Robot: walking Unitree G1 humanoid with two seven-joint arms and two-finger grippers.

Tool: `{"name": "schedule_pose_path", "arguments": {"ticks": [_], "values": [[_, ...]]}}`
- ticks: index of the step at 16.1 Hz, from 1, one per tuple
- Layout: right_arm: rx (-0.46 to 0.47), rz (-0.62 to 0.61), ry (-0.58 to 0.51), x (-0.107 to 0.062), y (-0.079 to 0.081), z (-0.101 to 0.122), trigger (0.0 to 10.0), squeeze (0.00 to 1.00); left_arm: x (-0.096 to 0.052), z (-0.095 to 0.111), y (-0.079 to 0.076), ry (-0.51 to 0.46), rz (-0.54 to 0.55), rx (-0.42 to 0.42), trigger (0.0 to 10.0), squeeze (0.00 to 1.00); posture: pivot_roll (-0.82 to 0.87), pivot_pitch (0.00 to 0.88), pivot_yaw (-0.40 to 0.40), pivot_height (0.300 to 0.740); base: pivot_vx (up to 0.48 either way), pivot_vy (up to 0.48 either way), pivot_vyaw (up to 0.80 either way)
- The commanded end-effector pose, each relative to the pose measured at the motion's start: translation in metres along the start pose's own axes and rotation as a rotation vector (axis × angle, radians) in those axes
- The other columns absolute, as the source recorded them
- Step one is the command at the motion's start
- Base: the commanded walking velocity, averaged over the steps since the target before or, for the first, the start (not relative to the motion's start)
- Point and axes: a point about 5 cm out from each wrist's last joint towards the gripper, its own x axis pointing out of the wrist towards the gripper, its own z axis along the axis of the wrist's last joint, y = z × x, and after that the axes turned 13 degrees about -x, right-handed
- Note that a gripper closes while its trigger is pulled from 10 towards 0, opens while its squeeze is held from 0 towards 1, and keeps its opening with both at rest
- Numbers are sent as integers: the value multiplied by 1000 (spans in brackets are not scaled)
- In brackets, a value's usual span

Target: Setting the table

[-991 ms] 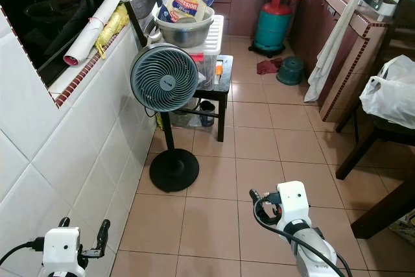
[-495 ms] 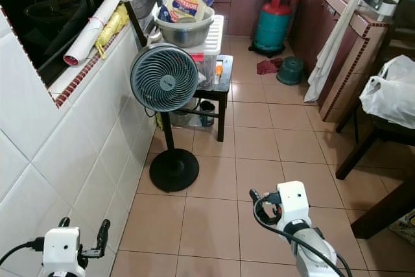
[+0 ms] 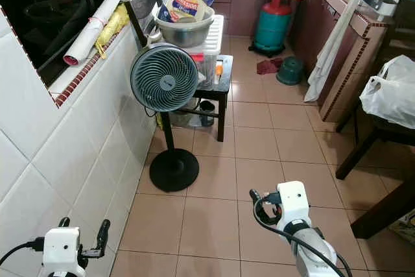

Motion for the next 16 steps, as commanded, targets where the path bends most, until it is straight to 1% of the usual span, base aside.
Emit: {"name": "schedule_pose_path", "arguments": {"ticks": [1,5,6,7,8,10,12,13,15,16], "values": [[-8,4,5,1,-1,-1,10000,0,-1,-1,0,5,2,6,10000,0,-63,20,2,740,0,0,0],[-8,4,5,1,-1,-1,10000,0,-1,-1,0,5,2,6,10000,0,-63,20,2,740,0,0,0],[1,40,-36,3,10,17,10000,0,15,21,-9,-36,-73,35,10000,0,-136,20,142,740,0,0,0],[21,73,-85,2,23,38,10000,0,30,47,-19,-79,-161,71,10000,0,-139,19,140,740,0,0,0],[29,72,-87,2,24,41,10000,0,34,50,-22,-84,-178,76,10000,0,-139,18,136,740,0,0,0],[12,59,-82,5,22,41,10000,0,36,46,-23,-76,-189,78,10000,0,-141,14,134,740,0,0,0],[2,50,-98,9,24,44,10000,0,38,39,-22,-61,-190,79,10000,0,-144,9,131,740,0,0,0],[-1,31,-90,9,21,47,10000,0,39,34,-20,-39,-187,78,10000,0,-143,4,117,740,0,0,0],[-23,-3,-73,8,15,47,10000,0,39,28,-17,-35,-164,73,10000,0,-137,1,86,740,0,0,0],[-20,-12,-69,9,13,47,10000,0,39,27,-17,-36,-158,69,10000,0,-137,1,86,740,0,0,0]]}}
